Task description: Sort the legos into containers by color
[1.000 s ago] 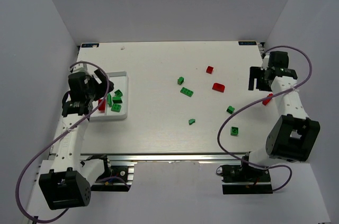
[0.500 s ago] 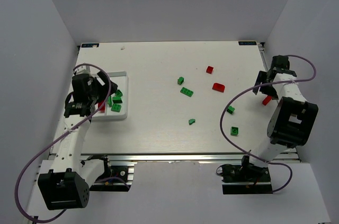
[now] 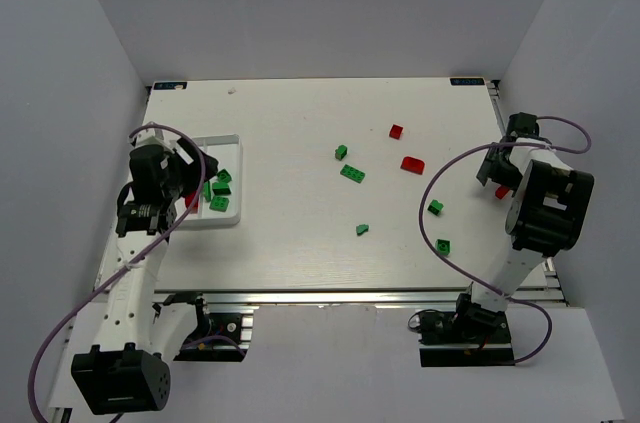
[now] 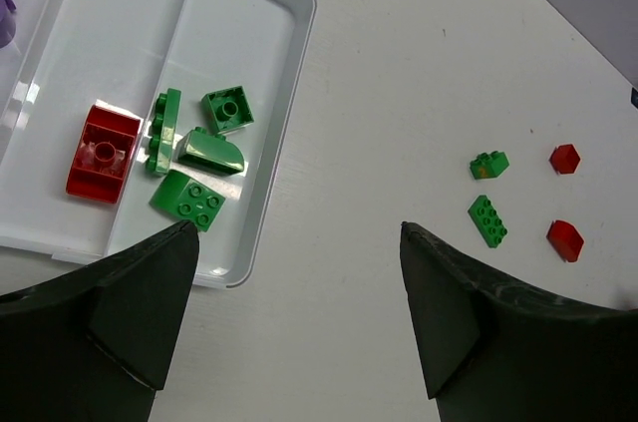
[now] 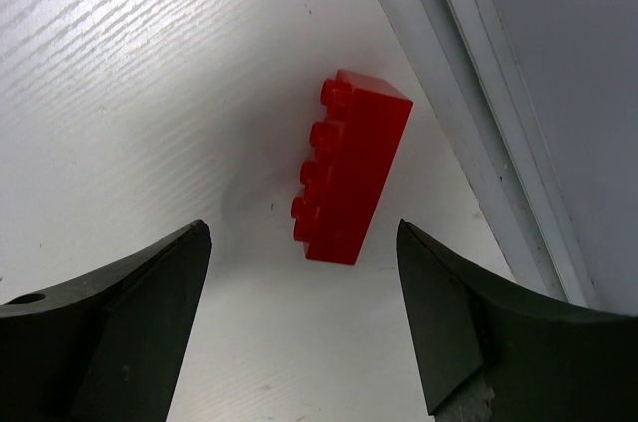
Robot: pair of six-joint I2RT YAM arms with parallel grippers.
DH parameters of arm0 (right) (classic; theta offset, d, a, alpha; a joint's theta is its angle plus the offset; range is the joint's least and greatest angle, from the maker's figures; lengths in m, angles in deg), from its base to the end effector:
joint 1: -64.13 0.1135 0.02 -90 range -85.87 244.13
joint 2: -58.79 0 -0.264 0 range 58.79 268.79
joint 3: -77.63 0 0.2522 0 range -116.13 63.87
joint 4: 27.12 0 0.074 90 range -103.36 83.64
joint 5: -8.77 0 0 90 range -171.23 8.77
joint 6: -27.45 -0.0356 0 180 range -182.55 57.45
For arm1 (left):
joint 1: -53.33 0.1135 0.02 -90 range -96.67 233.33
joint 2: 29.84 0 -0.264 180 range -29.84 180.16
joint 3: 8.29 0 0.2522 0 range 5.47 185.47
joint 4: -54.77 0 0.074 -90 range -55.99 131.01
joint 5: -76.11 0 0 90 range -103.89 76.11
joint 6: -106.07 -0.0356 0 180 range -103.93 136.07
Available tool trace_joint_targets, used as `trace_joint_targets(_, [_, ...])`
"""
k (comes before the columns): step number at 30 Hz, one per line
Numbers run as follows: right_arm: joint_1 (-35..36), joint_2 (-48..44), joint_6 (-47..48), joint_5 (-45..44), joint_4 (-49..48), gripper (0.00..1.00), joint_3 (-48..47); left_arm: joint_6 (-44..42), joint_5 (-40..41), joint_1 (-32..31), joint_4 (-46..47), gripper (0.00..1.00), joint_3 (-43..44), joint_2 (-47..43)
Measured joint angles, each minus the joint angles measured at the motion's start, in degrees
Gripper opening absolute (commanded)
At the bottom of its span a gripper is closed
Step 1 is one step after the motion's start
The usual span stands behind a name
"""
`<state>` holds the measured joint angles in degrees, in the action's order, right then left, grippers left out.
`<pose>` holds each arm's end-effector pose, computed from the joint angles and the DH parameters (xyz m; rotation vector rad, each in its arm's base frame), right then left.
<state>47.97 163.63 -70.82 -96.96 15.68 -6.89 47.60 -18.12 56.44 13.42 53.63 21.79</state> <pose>0.3556 -0.1131 0.1845 0.6496 2.5850 -0.4109 0.1979 0.0081 0.3090 -0.5926 2.0498 -0.3723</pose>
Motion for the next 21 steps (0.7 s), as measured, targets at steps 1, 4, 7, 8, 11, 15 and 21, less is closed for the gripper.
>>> trace_joint_targets(1, [0.00, 0.42, -0.22, -0.28, -0.55, 0.79, -0.02, 0.00, 0.17, 0.00, -0.11, 0.91, 0.00, -0.11])
trace_joint_targets(4, [0.04, 1.73, -0.48, -0.63, -1.40, 0.78, -0.28, 0.00, 0.39, 0.00, -0.50, 0.91, 0.00, 0.17])
trace_joint_targets(7, [0.02, 2.67, -0.70, -0.74, -2.08, 0.77, -0.76, 0.00, 0.39, 0.00, -0.55, 0.91, 0.00, 1.03])
trace_joint_targets(8, [0.02, 2.71, -0.74, -0.85, -2.16, 0.77, -0.90, 0.00, 0.39, 0.00, -0.52, 0.91, 0.00, 1.40])
trace_joint_targets(11, [0.02, 2.86, -0.74, -0.90, -2.27, 0.74, -1.70, 0.00, 0.37, 0.00, -0.50, 0.91, 0.00, 2.36])
trace_joint_targets(15, [-0.02, 3.45, -0.70, -0.81, -2.23, 0.64, -2.97, -0.02, 0.37, 0.00, -0.48, 0.91, 0.02, 2.69])
trace_joint_targets(21, [-1.22, 5.09, -0.92, 0.26, -1.90, 0.53, -4.28, -0.15, 0.39, 0.00, -0.72, 0.91, 0.26, 2.45])
